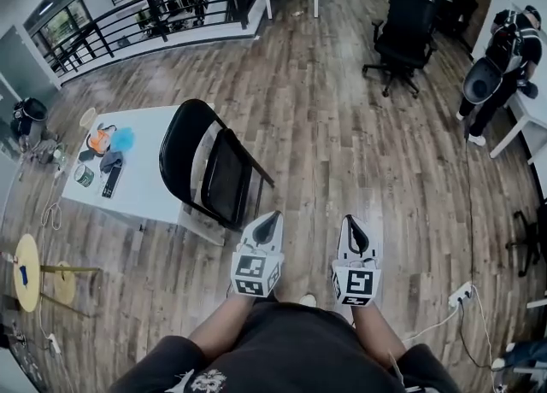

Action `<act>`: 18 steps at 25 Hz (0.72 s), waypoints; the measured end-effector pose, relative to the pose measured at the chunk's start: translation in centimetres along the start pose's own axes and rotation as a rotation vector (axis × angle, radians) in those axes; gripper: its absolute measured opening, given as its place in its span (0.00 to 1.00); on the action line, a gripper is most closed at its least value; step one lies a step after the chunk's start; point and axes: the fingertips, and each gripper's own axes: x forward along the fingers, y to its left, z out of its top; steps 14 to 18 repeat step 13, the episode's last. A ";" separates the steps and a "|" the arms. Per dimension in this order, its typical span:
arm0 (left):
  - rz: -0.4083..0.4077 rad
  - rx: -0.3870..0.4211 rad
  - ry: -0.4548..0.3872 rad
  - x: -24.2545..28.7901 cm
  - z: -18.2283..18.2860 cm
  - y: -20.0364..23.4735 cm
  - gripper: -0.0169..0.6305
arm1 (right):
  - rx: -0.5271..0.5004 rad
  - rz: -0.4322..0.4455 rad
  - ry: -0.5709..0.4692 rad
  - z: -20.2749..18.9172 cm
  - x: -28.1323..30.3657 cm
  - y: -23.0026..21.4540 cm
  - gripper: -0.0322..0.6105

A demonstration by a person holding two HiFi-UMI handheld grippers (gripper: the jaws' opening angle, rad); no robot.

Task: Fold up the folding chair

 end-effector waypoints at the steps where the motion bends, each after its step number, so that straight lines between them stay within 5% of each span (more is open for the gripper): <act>1: 0.001 0.002 -0.001 -0.3 0.1 -0.2 0.03 | -0.004 0.004 -0.012 0.5 -0.1 0.2 0.07; 18: 0.029 0.033 -0.040 -1.3 1.5 -0.7 0.03 | -0.018 0.010 -0.069 2.5 -0.2 1.0 0.07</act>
